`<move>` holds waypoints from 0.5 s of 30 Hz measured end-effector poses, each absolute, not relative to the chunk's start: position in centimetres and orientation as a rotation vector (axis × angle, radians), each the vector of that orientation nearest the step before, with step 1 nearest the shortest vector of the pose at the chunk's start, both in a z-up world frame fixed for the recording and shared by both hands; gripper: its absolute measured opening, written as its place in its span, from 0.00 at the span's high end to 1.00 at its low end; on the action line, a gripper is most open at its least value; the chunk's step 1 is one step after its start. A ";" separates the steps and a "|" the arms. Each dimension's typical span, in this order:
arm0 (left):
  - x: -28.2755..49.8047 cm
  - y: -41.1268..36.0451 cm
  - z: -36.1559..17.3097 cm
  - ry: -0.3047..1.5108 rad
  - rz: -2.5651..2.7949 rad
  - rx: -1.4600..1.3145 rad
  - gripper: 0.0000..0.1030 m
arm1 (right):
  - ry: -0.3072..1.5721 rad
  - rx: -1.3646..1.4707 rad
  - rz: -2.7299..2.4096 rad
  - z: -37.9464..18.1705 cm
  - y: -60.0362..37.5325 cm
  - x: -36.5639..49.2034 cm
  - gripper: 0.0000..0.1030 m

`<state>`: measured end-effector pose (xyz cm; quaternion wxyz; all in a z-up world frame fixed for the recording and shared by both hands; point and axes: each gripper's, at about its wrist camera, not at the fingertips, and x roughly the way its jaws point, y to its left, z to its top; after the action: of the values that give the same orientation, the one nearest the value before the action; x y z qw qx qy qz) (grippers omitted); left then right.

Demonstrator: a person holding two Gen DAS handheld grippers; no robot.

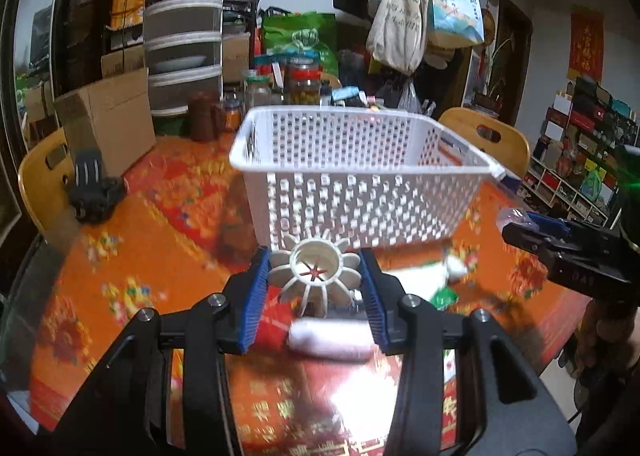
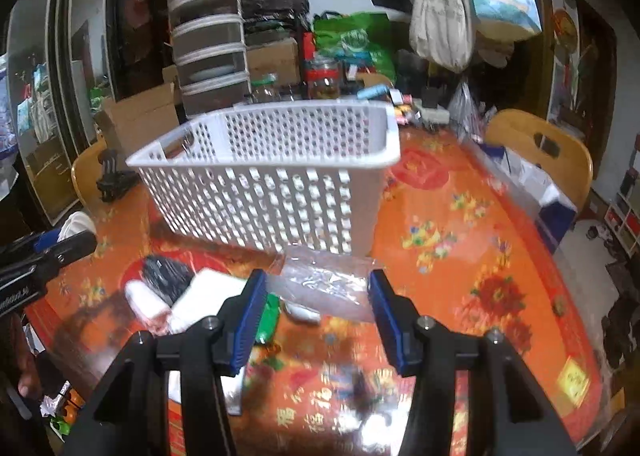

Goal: Organize soft objects
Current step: 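Lift and carry both held items over the white basket with both grippers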

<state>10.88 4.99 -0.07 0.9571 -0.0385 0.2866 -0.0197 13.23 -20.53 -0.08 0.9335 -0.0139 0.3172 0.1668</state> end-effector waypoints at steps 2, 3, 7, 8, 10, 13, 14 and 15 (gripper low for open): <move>11.5 5.2 1.2 0.570 -0.049 -0.083 0.60 | 0.628 -0.033 0.359 1.2 -20.4 13.4 0.50; 11.7 5.2 1.8 0.566 -0.048 -0.085 0.60 | 0.615 -0.039 0.362 1.9 -20.3 13.6 0.50; 13.3 5.1 4.7 0.549 -0.055 -0.080 0.60 | 0.584 -0.062 0.374 4.3 -19.6 14.7 0.50; 13.8 5.1 5.2 0.548 -0.057 -0.079 0.60 | 0.582 -0.067 0.382 4.8 -19.4 15.2 0.50; 15.1 5.1 6.5 0.550 -0.063 -0.080 0.60 | 0.580 -0.078 0.391 5.7 -19.1 16.1 0.50; 17.6 5.3 8.1 0.567 -0.064 -0.092 0.60 | 0.585 -0.094 0.402 6.8 -18.3 17.9 0.50; 18.6 5.4 8.5 0.578 -0.064 -0.096 0.60 | 0.593 -0.098 0.408 7.2 -18.0 18.8 0.50; 19.8 5.4 8.9 0.594 -0.061 -0.099 0.60 | 0.599 -0.103 0.409 7.4 -17.6 19.7 0.50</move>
<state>19.77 5.43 8.87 0.9546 -0.0488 0.2923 -0.0301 19.68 -17.62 7.40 0.9337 -0.0503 0.2929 0.1999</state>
